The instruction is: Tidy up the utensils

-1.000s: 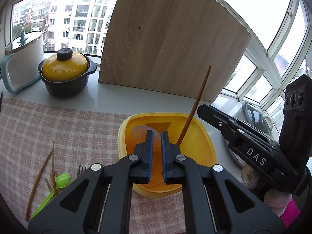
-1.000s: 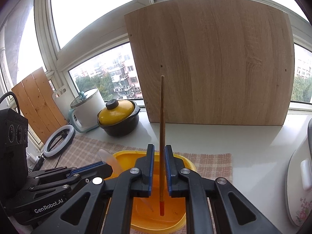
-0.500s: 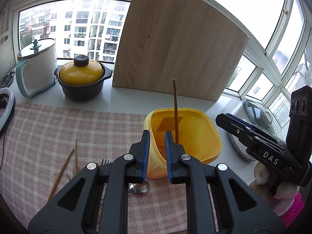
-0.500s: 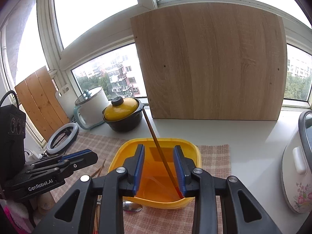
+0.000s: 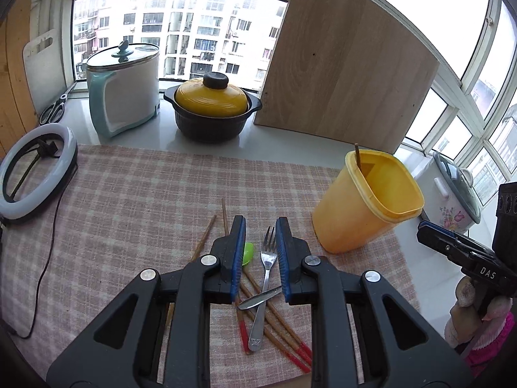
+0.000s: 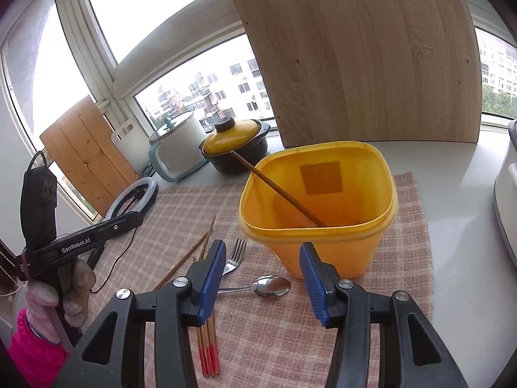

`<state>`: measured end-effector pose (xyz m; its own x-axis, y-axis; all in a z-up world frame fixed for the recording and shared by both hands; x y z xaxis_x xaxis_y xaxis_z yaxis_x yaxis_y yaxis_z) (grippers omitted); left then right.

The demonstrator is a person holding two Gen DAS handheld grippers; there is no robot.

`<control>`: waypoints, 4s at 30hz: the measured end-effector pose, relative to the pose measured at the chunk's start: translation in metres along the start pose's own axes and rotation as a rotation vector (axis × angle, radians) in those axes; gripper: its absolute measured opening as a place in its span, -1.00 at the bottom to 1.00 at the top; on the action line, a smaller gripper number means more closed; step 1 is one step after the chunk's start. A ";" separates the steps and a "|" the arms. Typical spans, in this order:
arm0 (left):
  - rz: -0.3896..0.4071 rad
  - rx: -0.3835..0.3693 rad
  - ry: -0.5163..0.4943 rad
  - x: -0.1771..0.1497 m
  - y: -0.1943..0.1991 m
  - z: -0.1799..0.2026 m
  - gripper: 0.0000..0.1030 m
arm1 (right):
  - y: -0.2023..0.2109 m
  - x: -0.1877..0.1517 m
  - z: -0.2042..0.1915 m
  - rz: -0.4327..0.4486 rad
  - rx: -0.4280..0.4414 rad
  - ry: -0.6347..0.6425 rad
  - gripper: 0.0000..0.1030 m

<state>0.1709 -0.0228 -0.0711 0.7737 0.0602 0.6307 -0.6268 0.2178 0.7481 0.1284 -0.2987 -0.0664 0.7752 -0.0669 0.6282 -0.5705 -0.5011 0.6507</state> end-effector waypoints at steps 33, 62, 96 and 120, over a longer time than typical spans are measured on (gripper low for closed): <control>-0.305 -0.154 0.005 -0.034 -0.099 -0.044 -0.46 | -0.132 -0.087 0.028 -0.137 0.083 -0.655 -0.39; -0.383 -0.182 0.100 -0.010 -0.173 -0.037 -0.59 | -0.150 -0.081 0.023 -0.114 -0.043 -0.719 -0.91; -0.206 -0.158 0.079 -0.004 -0.096 -0.040 -0.94 | -0.097 -0.079 0.009 -0.139 -0.016 -0.468 -1.00; 0.008 -0.166 0.060 -0.013 0.017 0.016 -0.94 | -0.028 -0.058 -0.021 -0.085 0.034 -0.092 -1.00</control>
<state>0.1487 -0.0360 -0.0637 0.7757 0.1193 0.6197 -0.6132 0.3745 0.6955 0.0938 -0.2624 -0.1120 0.8428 -0.1012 0.5286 -0.4935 -0.5374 0.6839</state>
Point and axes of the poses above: each gripper's, at about its wrist camera, not at the fingertips, and y roughly against the way its jaws point, z to its right, x to its top, the point moved 2 cm from there along -y, roughly the way its jaws point, and after that the axes turned 6 degrees about x, right-handed, at the moved point
